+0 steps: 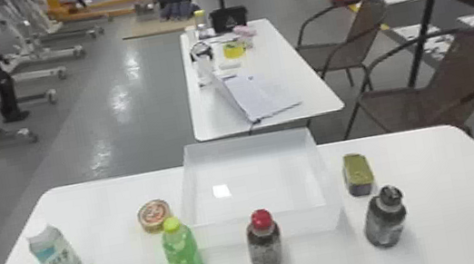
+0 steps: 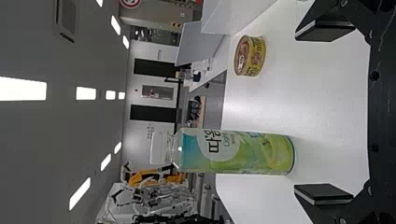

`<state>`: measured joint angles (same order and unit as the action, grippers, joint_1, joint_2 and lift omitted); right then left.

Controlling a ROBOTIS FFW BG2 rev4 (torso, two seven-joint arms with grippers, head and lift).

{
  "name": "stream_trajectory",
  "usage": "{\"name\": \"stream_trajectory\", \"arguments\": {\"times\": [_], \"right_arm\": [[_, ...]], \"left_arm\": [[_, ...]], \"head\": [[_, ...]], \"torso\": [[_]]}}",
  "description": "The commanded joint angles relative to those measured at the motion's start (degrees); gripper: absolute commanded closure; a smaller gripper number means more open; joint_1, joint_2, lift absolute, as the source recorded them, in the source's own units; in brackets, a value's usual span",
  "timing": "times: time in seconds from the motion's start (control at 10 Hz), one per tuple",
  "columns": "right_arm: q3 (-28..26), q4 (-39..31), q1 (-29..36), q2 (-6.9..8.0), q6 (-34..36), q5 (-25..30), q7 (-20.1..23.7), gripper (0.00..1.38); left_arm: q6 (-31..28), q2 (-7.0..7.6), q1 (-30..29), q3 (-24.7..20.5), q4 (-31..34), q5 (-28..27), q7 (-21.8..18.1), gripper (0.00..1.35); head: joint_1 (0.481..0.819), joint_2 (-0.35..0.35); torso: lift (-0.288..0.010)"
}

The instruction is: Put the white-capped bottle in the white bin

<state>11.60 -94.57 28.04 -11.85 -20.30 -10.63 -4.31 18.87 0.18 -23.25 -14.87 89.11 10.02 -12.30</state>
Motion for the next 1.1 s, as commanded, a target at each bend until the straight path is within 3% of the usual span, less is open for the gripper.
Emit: {"name": "stream_trajectory", "arguments": {"times": [0.0, 0.6, 1.0], "right_arm": [[0.0, 0.0, 0.0, -0.01, 0.0, 0.0, 0.0, 0.09], [0.0, 0.0, -0.1, -0.01, 0.0, -0.1, 0.0, 0.09], [0.0, 0.2, -0.1, 0.07, 0.0, -0.1, 0.0, 0.09]], "left_arm": [[-0.1, -0.32, 0.1, 0.1, 0.0, -0.1, 0.0, 0.15], [-1.5, -0.32, 0.7, 0.0, 0.0, -1.1, 0.8, 0.15], [-2.1, -0.32, 6.1, -0.2, -3.7, -1.6, 3.9, 0.15]], "head": [[0.549, 0.0], [0.549, 0.0], [0.549, 0.0]], "torso": [[-0.1], [-0.1], [-0.1]]}}
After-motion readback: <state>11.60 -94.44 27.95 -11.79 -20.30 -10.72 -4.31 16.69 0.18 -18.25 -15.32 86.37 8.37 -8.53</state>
